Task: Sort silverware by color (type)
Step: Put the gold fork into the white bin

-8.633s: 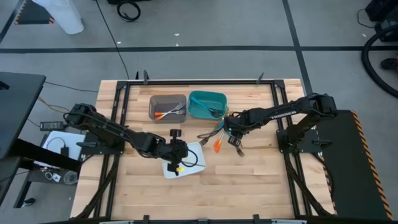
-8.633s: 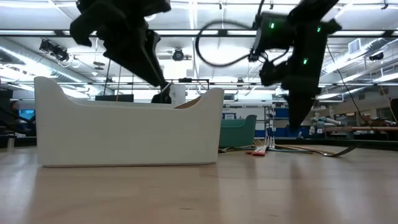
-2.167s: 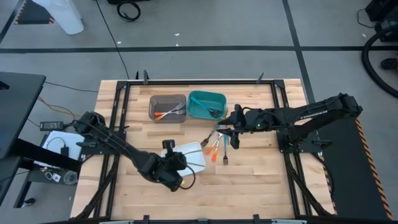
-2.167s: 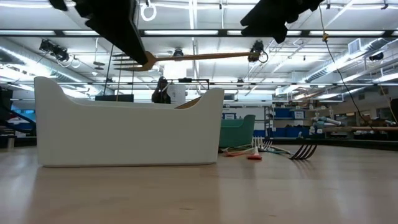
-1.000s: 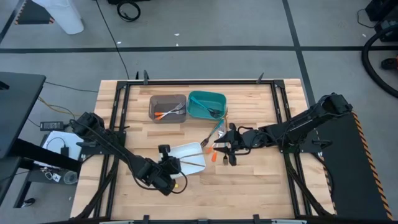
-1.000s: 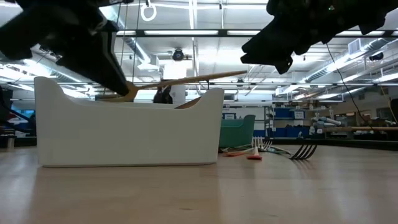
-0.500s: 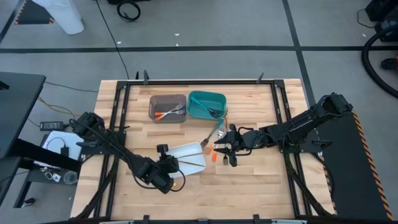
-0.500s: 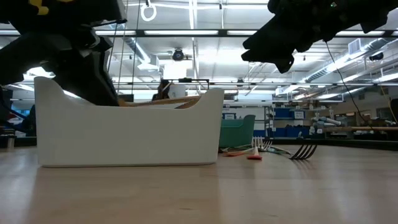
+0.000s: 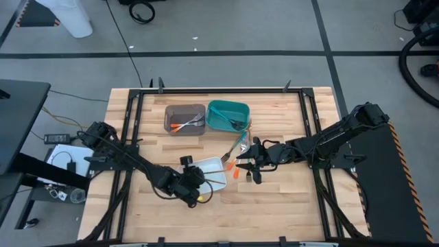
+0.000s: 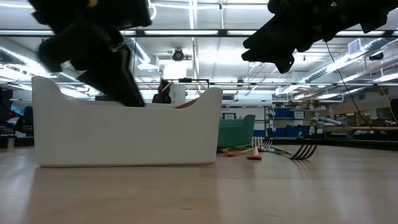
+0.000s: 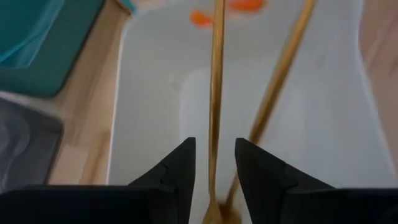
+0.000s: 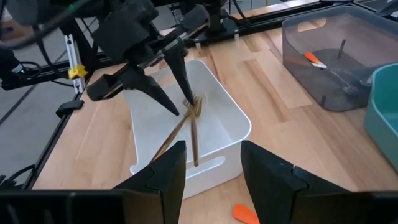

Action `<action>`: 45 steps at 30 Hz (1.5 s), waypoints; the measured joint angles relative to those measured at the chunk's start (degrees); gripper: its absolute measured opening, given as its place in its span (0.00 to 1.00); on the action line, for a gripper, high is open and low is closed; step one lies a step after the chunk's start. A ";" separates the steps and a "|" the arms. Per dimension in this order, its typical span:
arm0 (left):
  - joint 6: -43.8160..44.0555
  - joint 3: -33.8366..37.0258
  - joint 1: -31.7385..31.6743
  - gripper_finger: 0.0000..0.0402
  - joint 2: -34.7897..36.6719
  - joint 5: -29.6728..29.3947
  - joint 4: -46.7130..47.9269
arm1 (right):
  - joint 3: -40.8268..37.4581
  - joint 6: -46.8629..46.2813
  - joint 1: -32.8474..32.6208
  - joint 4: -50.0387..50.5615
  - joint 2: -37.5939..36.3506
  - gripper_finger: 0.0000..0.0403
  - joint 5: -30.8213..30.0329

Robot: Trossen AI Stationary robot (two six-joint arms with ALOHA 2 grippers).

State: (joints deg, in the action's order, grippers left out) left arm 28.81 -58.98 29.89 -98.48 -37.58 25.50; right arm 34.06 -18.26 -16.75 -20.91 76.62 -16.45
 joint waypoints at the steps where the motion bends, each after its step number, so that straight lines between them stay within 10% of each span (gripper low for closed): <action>1: -0.55 0.00 -0.78 0.30 -0.04 0.06 -1.80 | 0.00 0.06 0.00 0.00 0.00 0.41 0.00; 19: -10.00 0.15 -9.25 0.28 -2.82 10.75 -17.32 | 0.04 1.40 -0.11 1.31 0.11 0.41 1.36; 27: -11.42 0.15 -9.10 0.07 -2.86 11.95 -16.73 | 0.04 1.50 -0.14 1.37 0.11 0.41 1.53; 45: -19.98 -4.45 -7.63 0.09 -1.32 12.87 -6.96 | 0.04 0.66 -0.17 1.62 0.13 0.40 2.69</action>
State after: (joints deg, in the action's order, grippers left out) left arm 8.83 -63.43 22.27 -99.79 -24.71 18.54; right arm 34.11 -17.61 -16.93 -19.29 76.75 -13.75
